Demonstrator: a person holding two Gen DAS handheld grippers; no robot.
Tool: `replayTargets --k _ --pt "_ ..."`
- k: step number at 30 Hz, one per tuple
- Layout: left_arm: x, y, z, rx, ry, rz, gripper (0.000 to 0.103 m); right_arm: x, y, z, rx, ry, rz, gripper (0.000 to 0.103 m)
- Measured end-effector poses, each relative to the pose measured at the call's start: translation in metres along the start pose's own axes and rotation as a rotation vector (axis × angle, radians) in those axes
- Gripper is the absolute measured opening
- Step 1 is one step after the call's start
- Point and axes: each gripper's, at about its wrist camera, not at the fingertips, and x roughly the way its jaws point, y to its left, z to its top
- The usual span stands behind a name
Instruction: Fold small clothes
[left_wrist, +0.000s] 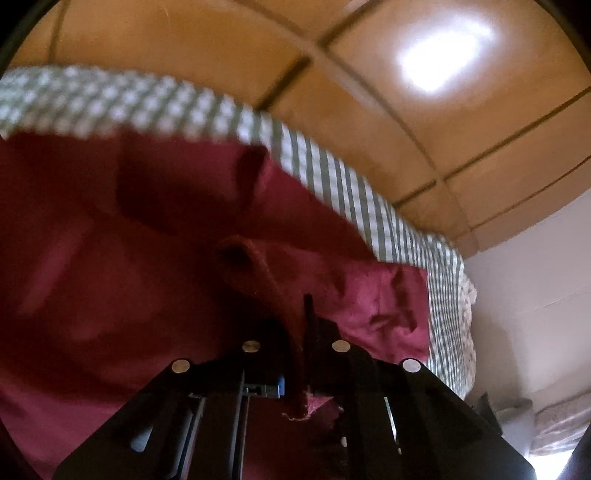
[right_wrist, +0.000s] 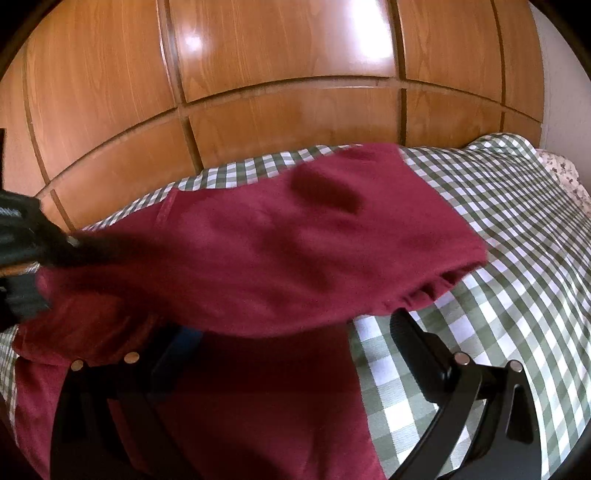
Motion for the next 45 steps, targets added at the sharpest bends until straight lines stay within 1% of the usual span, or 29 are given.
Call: replayTargets --k 3,6,7,9,12,15,18,20,22,24,27,29,30,32,34,36,37,38,39,42,43,45 --pt "-0.024 0.022 0.013 -0.031 -0.075 0.039 0.007 -0.002 -0.003 0.0 0.023 -0.015 -0.003 0.101" --pt "-0.037 0.049 0.018 -0.088 -0.092 0.068 0.007 -0.008 -0.009 -0.001 0.059 -0.049 -0.029 0.101" --pt "-0.04 0.062 0.019 -0.109 -0.094 0.082 0.007 -0.011 -0.013 -0.002 0.083 -0.063 -0.052 0.101" --pt "-0.047 0.079 0.016 -0.126 -0.087 0.085 0.007 -0.013 -0.021 -0.002 0.133 -0.073 -0.08 0.101" --pt "-0.047 0.097 0.01 -0.152 -0.065 0.078 0.007 -0.012 -0.036 -0.003 0.216 -0.06 -0.112 0.101" --pt "-0.043 0.11 0.004 -0.181 -0.051 0.063 0.007 -0.009 -0.047 -0.003 0.266 -0.038 -0.113 0.101" --pt "-0.039 0.118 -0.002 -0.195 -0.044 0.055 0.007 -0.013 -0.051 -0.004 0.29 -0.049 -0.121 0.101" --pt "-0.037 0.12 -0.005 -0.186 -0.038 0.062 0.007 -0.013 -0.054 -0.005 0.306 -0.041 -0.134 0.101" --pt "-0.038 0.122 -0.007 -0.172 -0.032 0.063 0.007 -0.001 -0.061 -0.002 0.332 0.022 -0.15 0.101" --pt "-0.036 0.123 -0.008 -0.157 -0.025 0.068 0.007 0.007 -0.065 0.003 0.341 0.054 -0.162 0.101" --pt "-0.035 0.12 -0.006 -0.123 -0.016 0.096 0.007 0.013 -0.074 0.013 0.362 0.046 -0.215 0.101" --pt "-0.044 0.116 -0.005 -0.084 -0.049 0.114 0.007 0.013 -0.085 0.012 0.407 0.045 -0.252 0.101" --pt "-0.049 0.115 -0.004 -0.072 -0.064 0.109 0.007 0.011 -0.09 0.01 0.428 0.037 -0.245 0.101" --pt "-0.061 0.115 -0.003 -0.053 -0.09 0.115 0.007 0.005 -0.084 0.007 0.389 0.018 -0.264 0.101" --pt "-0.065 0.122 -0.003 -0.036 -0.094 0.153 0.007 0.003 -0.073 0.005 0.324 0.011 -0.276 0.101" --pt "-0.054 0.13 -0.003 -0.009 -0.05 0.211 0.007 0.007 -0.066 0.006 0.283 0.033 -0.316 0.101" --pt "-0.046 0.135 -0.005 0.001 -0.023 0.216 0.007 0.011 -0.064 0.006 0.275 0.05 -0.334 0.101" --pt "-0.044 0.137 -0.007 0.013 -0.035 0.208 0.007 0.017 -0.065 0.007 0.272 0.073 -0.349 0.101" --pt "-0.044 0.138 -0.011 0.035 -0.07 0.193 0.008 0.02 -0.066 0.008 0.274 0.093 -0.356 0.101" --pt "-0.046 0.141 -0.026 0.091 -0.147 0.173 0.01 0.022 -0.068 0.008 0.279 0.096 -0.352 0.101" --pt "-0.049 0.143 -0.032 0.097 -0.174 0.148 0.012 0.021 -0.07 0.007 0.286 0.091 -0.339 0.101" --pt "-0.053 0.149 -0.034 0.073 -0.183 0.096 0.015 0.015 -0.073 0.006 0.304 0.073 -0.298 0.101"
